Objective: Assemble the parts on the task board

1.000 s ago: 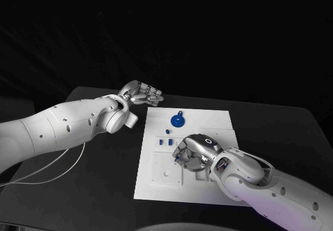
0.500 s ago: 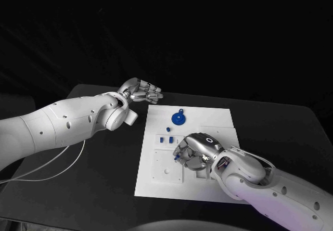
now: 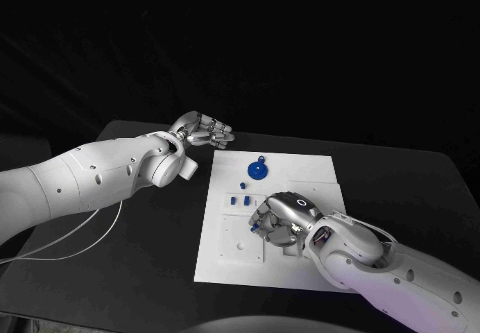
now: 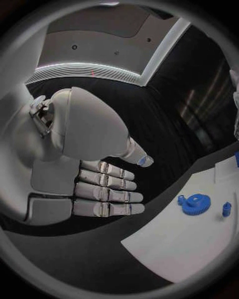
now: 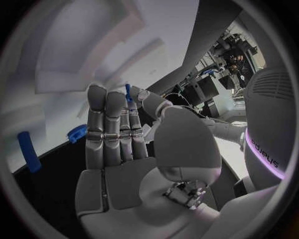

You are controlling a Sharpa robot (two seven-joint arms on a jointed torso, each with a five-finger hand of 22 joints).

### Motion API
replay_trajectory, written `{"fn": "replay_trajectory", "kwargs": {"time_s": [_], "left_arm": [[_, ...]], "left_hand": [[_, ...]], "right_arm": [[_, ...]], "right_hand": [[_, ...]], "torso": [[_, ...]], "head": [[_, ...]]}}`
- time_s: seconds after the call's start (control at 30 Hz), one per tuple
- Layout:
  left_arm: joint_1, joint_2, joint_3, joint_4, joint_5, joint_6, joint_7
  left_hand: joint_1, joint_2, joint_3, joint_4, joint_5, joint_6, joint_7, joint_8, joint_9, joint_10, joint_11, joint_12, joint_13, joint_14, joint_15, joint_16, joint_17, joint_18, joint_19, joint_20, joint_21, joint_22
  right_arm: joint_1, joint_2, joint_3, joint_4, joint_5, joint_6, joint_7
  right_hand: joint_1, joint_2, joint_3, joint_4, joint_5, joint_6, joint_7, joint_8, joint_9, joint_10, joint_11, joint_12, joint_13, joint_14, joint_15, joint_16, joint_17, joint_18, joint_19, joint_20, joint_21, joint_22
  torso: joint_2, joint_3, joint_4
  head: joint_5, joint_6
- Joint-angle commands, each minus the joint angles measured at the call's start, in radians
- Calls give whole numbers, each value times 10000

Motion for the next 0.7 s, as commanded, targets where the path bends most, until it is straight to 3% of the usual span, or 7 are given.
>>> {"fn": "replay_trajectory", "kwargs": {"time_s": [0.03,0.7], "left_arm": [[-3,3,9,5,57,97,43],[-8,-14,8,-15,35,126,23]], "left_hand": [[28,85,-13,-52,21,47,-8,-10,-5,-25,-38,5,5,-28,8,-21,-2,35,-79,7,66,-13],[29,96,-21,-71,13,60,-8,-13,-7,-55,-30,5,4,-53,17,-21,-2,40,-106,16,84,-17]], "right_arm": [[-18,-13,-6,46,-85,52,34],[-54,-145,-5,238,-380,-2,-228]], "right_hand": [[4,90,21,-33,69,49,-3,34,17,67,-24,70,13,16,-18,26,-8,326,67,-4,-62,8],[3,74,15,-62,82,82,-14,37,25,93,-32,70,15,7,-24,86,-20,323,100,-10,-103,105]], "torso": [[0,-2,1],[-5,-4,-1]], "head": [[2,-4],[25,-23]]}}
